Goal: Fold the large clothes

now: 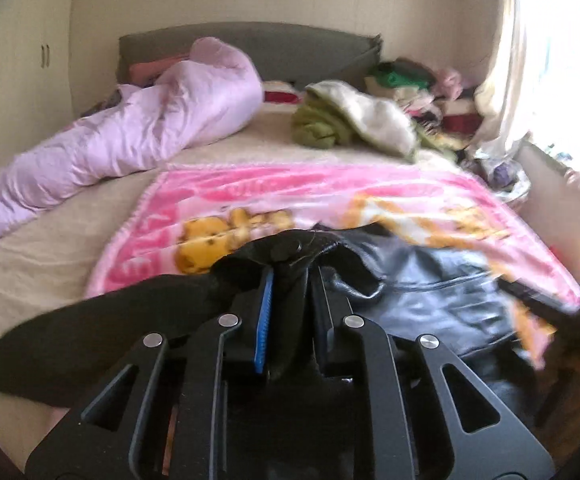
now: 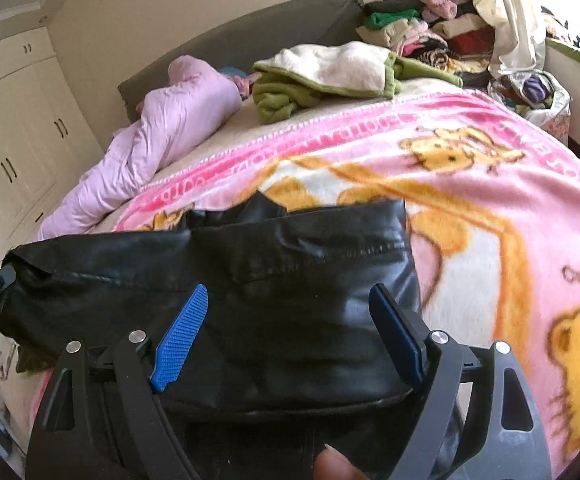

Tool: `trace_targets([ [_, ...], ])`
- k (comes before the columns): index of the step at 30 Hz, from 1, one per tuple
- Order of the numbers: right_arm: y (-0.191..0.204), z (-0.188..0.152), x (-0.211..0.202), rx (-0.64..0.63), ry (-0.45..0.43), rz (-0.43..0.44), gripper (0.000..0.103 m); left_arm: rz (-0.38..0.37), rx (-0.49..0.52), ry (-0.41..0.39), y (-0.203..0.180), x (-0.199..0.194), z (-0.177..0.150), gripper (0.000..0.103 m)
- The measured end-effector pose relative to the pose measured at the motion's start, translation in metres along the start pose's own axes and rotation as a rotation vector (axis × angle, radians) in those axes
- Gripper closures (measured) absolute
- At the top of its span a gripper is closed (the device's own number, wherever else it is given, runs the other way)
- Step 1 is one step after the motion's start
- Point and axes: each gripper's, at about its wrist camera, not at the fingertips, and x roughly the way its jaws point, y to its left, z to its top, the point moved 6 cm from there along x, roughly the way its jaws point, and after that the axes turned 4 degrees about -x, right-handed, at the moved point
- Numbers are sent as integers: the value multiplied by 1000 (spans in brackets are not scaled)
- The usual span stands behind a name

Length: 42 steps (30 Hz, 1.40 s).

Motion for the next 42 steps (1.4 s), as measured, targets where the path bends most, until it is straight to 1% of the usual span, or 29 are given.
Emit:
trace_targets([
  [1,2,2,2,-17,3,-8,21,26,-4,36,6,15,-8,92],
  [4,6,1,15,-73,34,-50,21,52,-23,116,18,39,-31,91],
  [6,9,-2,25,-101,62,-61,21,77,-19,161,23,53,-50,88],
  [10,6,-13,44,-132,122,-85,21,89,-19,197,31,59,-66,84],
  [13,0,-24,58,-120,176,-96,21,85,-17,198,33,57,-69,83],
  [15,-3,-30,62,-121,192,-111,21,79,-21,195,34,56,-69,83],
  [21,-15,-40,71,-125,225,-169,21,71,-29,181,35,54,-66,83],
  [24,-23,-45,75,-112,244,-185,21,72,-28,172,35,52,-64,84],
  [27,-25,-49,80,-124,256,-195,21,90,-21,151,37,49,-60,85],
  [30,-23,-50,81,-141,258,-211,21,79,-30,148,38,47,-57,85],
  [33,-21,-47,75,-134,238,-196,21,80,-20,138,35,42,-55,85],
  [38,-18,-44,57,-91,215,-139,21,84,-3,120,29,35,-52,84],
  [42,-10,-44,42,-113,193,-123,21,90,5,112,26,31,-52,76],
])
